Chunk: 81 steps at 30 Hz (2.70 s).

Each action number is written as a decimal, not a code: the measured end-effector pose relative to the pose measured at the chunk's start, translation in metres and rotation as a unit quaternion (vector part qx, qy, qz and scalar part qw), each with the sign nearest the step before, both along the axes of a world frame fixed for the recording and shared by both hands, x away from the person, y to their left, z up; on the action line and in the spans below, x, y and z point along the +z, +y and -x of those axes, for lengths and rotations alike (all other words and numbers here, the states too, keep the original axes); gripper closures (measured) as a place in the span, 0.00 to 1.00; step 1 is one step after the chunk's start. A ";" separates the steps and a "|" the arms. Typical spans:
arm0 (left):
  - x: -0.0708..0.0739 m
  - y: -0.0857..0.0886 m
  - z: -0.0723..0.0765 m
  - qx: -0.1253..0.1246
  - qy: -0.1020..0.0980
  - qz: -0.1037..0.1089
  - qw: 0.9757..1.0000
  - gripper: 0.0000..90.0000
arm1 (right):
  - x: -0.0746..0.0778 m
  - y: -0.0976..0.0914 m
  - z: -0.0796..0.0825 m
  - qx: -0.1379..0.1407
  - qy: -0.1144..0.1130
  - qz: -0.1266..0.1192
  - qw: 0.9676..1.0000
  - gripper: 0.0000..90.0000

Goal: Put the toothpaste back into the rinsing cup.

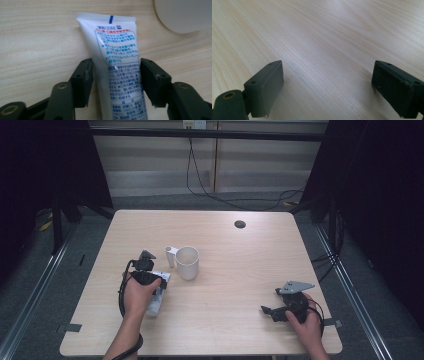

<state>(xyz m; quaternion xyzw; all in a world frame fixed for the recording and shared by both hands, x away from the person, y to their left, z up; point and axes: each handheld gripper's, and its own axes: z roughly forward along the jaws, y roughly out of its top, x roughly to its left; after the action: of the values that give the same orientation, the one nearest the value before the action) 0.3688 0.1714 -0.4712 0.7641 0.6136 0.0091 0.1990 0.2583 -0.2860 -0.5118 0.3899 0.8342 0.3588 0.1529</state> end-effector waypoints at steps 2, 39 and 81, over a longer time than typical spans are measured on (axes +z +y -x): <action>0.000 -0.001 0.000 0.004 0.001 0.000 1.000 0.58 | 0.000 0.000 0.000 0.000 0.000 0.000 1.000 0.11; 0.050 0.026 0.020 -0.011 -0.114 0.078 0.990 0.76 | 0.000 0.000 0.000 0.001 0.000 0.000 1.000 0.11; 0.104 0.019 0.020 -0.016 -0.247 0.155 0.956 0.75 | 0.000 0.000 0.000 0.001 0.001 0.000 1.000 0.11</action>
<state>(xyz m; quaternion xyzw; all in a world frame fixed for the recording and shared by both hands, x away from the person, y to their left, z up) 0.3493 0.1904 -0.3671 0.7073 0.5272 0.0989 0.4604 0.2581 -0.2859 -0.5117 0.3889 0.8349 0.3586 0.1519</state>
